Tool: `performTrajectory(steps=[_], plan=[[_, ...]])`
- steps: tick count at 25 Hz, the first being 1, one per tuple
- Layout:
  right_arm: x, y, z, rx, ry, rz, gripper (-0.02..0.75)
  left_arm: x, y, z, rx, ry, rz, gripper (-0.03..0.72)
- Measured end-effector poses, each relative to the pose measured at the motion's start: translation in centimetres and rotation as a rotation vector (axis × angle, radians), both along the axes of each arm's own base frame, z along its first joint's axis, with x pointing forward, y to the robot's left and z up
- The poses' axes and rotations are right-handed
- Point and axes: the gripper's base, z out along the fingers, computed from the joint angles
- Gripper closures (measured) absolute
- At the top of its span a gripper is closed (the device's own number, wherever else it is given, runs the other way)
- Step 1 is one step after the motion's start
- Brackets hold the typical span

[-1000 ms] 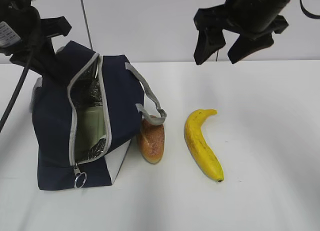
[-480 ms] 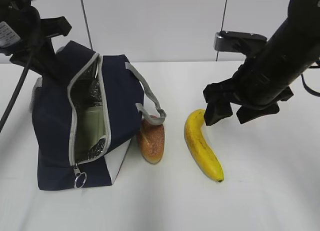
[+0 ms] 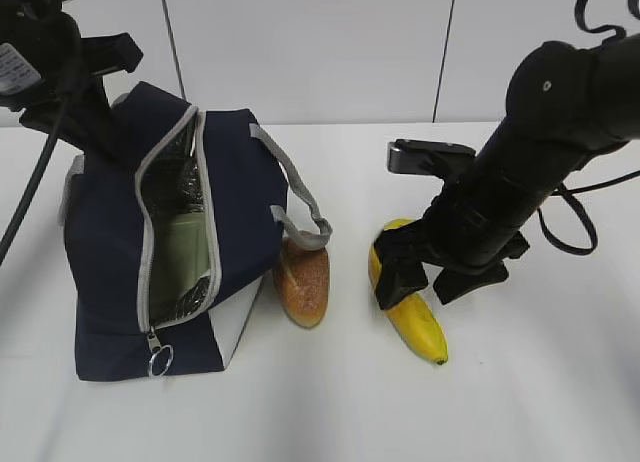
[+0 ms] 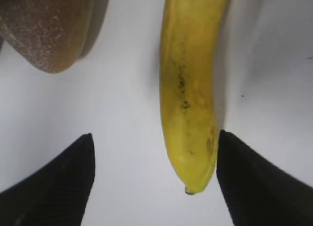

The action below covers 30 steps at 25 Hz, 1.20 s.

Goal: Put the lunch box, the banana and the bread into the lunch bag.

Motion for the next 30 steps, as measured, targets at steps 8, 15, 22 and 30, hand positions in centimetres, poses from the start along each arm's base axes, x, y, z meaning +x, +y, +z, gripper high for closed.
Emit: performTrajectory(steps=[8, 15, 22, 30], plan=[[2.4, 0.8, -1.8, 0.010, -0.022, 0.005, 0.150, 0.0, 0.0, 0.0, 0.000, 0.000, 0.000, 0.690], [4.7, 1.6, -2.8, 0.015, -0.030, 0.011, 0.150, 0.0, 0.0, 0.0, 0.000, 0.000, 0.000, 0.690], [5.5, 2.0, -4.5, 0.004, 0.028, 0.029, 0.202, 0.0, 0.0, 0.0, 0.001, 0.000, 0.000, 0.690], [5.5, 2.0, -4.5, -0.001, 0.031, 0.035, 0.430, 0.0, 0.0, 0.0, 0.001, 0.000, 0.000, 0.690]])
